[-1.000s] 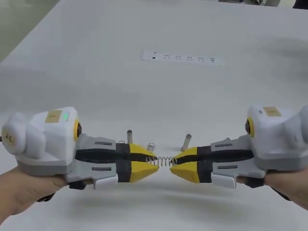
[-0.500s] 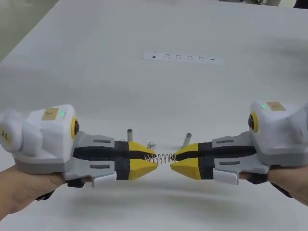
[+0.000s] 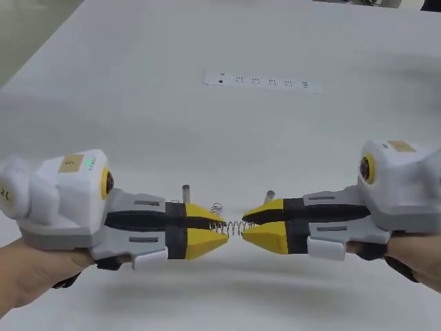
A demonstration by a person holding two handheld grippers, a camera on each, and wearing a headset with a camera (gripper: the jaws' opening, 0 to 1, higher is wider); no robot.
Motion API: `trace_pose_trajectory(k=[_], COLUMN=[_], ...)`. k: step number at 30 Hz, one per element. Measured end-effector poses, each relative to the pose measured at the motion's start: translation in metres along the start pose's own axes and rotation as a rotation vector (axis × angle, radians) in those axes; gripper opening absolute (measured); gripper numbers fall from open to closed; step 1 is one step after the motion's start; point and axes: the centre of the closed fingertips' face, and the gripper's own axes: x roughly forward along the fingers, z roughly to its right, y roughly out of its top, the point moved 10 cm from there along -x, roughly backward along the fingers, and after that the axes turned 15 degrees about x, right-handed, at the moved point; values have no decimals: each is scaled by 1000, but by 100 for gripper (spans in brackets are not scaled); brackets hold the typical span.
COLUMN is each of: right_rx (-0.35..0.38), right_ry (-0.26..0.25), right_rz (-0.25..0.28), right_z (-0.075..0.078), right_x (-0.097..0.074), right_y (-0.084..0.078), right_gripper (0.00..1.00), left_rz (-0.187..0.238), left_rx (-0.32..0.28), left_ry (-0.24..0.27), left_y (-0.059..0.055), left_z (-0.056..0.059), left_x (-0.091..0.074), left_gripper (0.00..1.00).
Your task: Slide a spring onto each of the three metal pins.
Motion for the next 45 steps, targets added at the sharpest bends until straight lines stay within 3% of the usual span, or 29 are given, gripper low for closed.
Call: trace_pose_trajectory(k=[6,7,13,21,33,45], right_rx=[4,1,8,31,9,47], right_ry=[-5,4,4,19,23,40], right_rz=[-1,17,1,22,36,45], right_z=[1,1,1,1,-2,-4], right_x=[-1,0,0,0,0,-1], right_y=[-2,0,-1,-2,1,-1], right_gripper=[12,10,10,11,9,9], left_rz=[21,19,16,26,36,45], left_rx=[-7,-5,-2,-2,-8,-5], left_ry=[6,5,3,2,1,-6], left_y=[3,3,3,5,7,7], left_z=[-2,-2,-1,0,-2,-1], left_x=[-1,-1,0,0,1,1], left_gripper=[1,1,1,1,1,1])
